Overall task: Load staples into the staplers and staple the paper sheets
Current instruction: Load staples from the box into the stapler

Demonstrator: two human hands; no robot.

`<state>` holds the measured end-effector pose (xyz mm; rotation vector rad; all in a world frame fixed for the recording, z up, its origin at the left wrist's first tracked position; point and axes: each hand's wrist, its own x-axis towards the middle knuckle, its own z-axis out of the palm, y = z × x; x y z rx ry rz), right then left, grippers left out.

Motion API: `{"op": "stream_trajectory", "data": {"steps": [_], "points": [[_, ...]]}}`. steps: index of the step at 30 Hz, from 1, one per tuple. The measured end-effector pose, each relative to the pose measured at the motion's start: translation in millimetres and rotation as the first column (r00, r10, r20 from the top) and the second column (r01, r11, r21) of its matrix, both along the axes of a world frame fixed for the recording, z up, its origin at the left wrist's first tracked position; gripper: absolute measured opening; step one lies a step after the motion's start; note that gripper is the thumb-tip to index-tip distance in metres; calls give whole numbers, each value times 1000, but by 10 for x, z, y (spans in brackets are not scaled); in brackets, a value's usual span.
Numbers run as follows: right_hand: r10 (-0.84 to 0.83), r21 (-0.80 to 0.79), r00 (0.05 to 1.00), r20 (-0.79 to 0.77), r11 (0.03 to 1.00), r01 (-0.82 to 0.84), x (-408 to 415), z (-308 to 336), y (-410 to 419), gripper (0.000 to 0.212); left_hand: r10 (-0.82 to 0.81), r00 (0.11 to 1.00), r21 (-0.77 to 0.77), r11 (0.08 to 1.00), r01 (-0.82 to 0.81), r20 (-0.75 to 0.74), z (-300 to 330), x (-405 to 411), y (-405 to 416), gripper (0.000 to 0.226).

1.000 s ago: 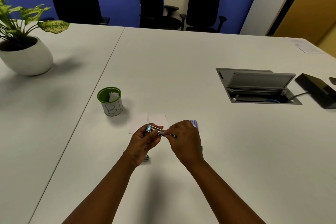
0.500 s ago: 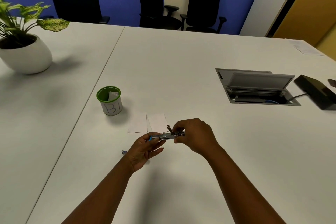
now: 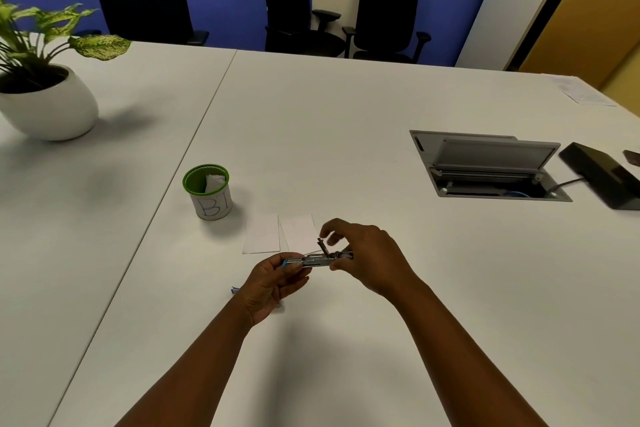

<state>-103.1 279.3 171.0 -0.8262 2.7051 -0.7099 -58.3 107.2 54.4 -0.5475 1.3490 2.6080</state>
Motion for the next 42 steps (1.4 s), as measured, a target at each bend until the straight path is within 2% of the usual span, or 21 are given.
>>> {"op": "stream_trajectory", "data": {"steps": [5,10,14,22,27,29,31,32,36,42], "points": [[38,-139,999,-24,990,-41,14,-159,46,43,24,999,-49,998,-26,-31,50,-35,-60,14],[133,40,986,-103,991,-129,-23,-239,58,47,1,998,-122,993,-8,-62,92,-52,-82,14],[274,207,943,-191,950,-234,-6,-281,32,45,-25,995,-182,983,7,-96,149,-77,-70,16],[254,118,959,-125,964,-239,-44,-274,36,39,-14,994,-214,977,-9,-107,178,-82,-69,15],[93,-70,996,-11,993,-93,-60,-233,61,63,-7,993,-163,987,-12,-117,201,-78,-121,16],[83,52,996,-18,995,-82,-79,-228,105,69,-3,992,-151,988,-16,-125,217,-74,-139,20],[83,181,996,-14,980,-79,-124,-216,181,61,14,993,-155,987,-33,-118,208,-68,-172,19],[69,175,998,6,982,-69,-147,-197,223,54,22,994,-165,985,-40,-110,201,-64,-191,17],[6,-72,997,78,997,-1,-195,-84,343,28,15,996,-211,977,-35,-93,175,-50,-233,19],[60,-428,987,149,904,10,-177,6,262,23,-57,994,-237,971,33,-97,197,-70,-135,19]]}}
